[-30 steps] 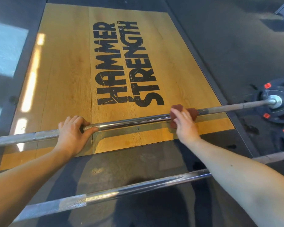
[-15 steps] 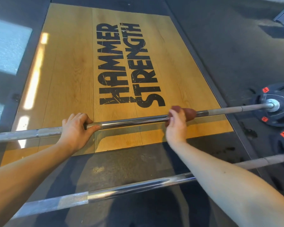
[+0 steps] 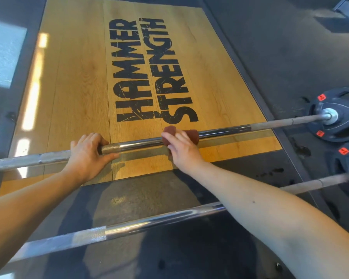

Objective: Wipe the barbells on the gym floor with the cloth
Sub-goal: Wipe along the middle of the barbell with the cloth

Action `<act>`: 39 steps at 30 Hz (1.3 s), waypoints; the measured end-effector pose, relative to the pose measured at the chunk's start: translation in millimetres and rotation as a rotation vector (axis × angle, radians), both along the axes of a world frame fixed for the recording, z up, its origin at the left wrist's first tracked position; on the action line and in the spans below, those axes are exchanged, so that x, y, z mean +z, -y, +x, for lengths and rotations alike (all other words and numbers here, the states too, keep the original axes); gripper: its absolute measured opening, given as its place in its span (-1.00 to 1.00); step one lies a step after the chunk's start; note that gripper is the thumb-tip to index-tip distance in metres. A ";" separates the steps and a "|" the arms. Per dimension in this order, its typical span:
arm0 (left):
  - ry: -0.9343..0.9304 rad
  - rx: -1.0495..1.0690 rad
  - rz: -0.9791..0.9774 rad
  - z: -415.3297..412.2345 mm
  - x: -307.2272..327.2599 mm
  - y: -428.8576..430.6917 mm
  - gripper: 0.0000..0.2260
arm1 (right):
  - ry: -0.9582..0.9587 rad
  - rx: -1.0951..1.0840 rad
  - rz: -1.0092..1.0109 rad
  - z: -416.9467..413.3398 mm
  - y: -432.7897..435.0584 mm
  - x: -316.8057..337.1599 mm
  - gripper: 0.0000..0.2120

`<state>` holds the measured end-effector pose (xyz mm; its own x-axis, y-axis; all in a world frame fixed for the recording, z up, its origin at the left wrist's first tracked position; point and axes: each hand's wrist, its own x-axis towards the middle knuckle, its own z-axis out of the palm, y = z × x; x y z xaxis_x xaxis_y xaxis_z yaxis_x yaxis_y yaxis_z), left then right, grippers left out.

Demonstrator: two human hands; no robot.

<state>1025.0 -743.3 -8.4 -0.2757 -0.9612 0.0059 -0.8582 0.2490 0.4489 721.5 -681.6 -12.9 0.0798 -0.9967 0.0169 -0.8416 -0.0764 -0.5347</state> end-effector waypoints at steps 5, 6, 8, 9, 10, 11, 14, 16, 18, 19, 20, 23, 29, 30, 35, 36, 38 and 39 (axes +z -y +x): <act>-0.008 0.030 -0.020 -0.4 -1.3 -1.1 -0.66 | -0.040 -0.093 0.024 -17.0 -2.6 -4.5 -0.52; -0.011 0.031 -0.025 -0.1 -1.7 -1.4 -0.66 | -0.052 -0.098 0.028 -14.4 -1.9 -7.0 -0.49; -0.026 0.031 -0.026 -0.7 -1.4 -2.0 -0.66 | -0.086 -0.123 -0.005 -9.5 0.3 -11.8 -0.51; -0.034 0.033 -0.022 -1.3 -1.0 -2.2 -0.65 | -0.113 -0.132 -0.037 -7.7 2.0 -13.5 -0.56; -0.040 0.037 -0.020 -1.8 -0.9 -2.0 -0.65 | -0.149 -0.139 -0.063 -6.2 3.9 -13.9 -0.62; -0.039 0.042 -0.018 -2.1 -1.5 -1.3 -0.65 | -0.189 -0.138 -0.074 -5.4 6.4 -14.1 -0.66; 0.006 0.044 -0.032 -2.6 -3.5 2.5 -0.63 | -0.261 -0.098 -0.025 -7.3 15.4 -8.8 -0.68; 0.020 0.032 -0.015 -2.8 -1.4 6.2 -0.64 | -0.276 -0.052 0.010 -10.4 21.6 -2.6 -0.72; 0.030 0.026 0.062 -2.6 4.1 11.6 -0.65 | -0.267 -0.005 0.056 -13.6 29.5 7.1 -0.79; 0.032 0.029 0.137 -3.1 8.6 15.8 -0.65 | -0.251 0.013 0.106 -16.0 34.9 12.1 -0.80; 0.014 0.039 0.233 -3.3 13.2 22.1 -0.65 | -0.233 0.029 0.172 -17.9 40.6 18.1 -0.80; -0.092 0.038 0.542 -2.8 24.0 46.1 -0.63 | -0.118 0.041 0.382 -22.1 58.8 36.0 -0.78; -0.137 0.010 0.637 -3.8 27.1 56.7 -0.63 | -0.031 -0.064 0.406 -18.0 55.6 42.7 -0.75; -0.132 0.022 0.617 -3.1 24.4 55.0 -0.63 | -0.052 -0.119 0.325 -14.3 46.6 36.1 -0.72; -0.053 0.031 0.523 -0.9 18.5 51.0 -0.50 | 0.104 -0.151 0.101 64.8 10.0 10.2 -0.55; -0.021 0.025 0.495 -2.3 18.4 49.4 -0.50 | 0.112 -0.058 0.115 84.6 8.9 8.5 -0.50; 0.009 0.030 0.444 -3.2 17.7 45.2 -0.51 | 0.109 0.068 0.077 112.2 12.0 4.7 -0.40; 0.015 0.028 0.426 -3.9 17.9 43.5 -0.50 | 0.123 0.076 0.048 115.2 15.6 3.6 -0.38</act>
